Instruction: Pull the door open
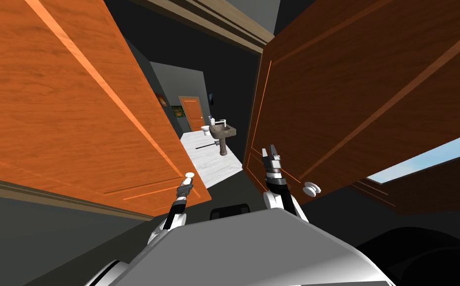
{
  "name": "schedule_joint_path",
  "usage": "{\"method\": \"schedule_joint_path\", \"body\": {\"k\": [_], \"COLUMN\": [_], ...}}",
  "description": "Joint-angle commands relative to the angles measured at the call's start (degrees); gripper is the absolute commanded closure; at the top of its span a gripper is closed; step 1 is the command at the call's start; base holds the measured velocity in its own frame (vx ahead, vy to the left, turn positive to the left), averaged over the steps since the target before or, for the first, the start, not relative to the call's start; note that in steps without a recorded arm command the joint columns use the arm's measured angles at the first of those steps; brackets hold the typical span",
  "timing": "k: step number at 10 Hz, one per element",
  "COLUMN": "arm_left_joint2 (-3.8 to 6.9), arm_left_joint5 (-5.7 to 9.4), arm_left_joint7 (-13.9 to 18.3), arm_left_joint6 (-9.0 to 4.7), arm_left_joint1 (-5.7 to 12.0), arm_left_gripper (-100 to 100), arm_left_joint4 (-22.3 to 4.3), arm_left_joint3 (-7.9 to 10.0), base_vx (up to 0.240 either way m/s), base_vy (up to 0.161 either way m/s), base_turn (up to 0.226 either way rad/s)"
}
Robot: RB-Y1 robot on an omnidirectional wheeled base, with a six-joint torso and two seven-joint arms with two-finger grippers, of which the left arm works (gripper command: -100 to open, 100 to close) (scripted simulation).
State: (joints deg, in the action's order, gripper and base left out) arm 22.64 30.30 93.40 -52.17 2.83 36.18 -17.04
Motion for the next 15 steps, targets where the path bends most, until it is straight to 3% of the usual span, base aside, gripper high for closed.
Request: {"method": "schedule_joint_path", "body": {"k": [1,4,11,12,13,14,15], "arm_left_joint2": [-0.19,-0.19,5.19,5.66,5.22,5.97,6.41], "arm_left_joint5": [-0.07,-0.07,-2.51,-2.73,-2.62,-3.14,-3.35], "arm_left_joint7": [0.0,0.0,7.8,8.5,7.8,9.1,9.7], "arm_left_joint6": [-0.02,-0.02,-4.95,-5.4,-4.78,-6.39,-7.17], "arm_left_joint1": [0.0,0.0,-3.38,-3.68,-3.62,-4.36,-4.67], "arm_left_gripper": [100,100,100,100,100,100,100], "arm_left_joint4": [0.1,0.1,0.9,1.0,1.0,0.5,0.4], "arm_left_joint3": [-0.16,-0.16,-6.27,-6.83,-6.53,-7.53,-7.93], "base_vx": [-0.009,-0.002,-0.2,-0.168,-0.073,-0.173,-0.229], "base_vy": [0.003,0.0,0.064,0.077,0.03,0.033,0.095], "base_turn": [-0.013,-0.001,-0.118,-0.081,-0.022,-0.139,-0.182]}}
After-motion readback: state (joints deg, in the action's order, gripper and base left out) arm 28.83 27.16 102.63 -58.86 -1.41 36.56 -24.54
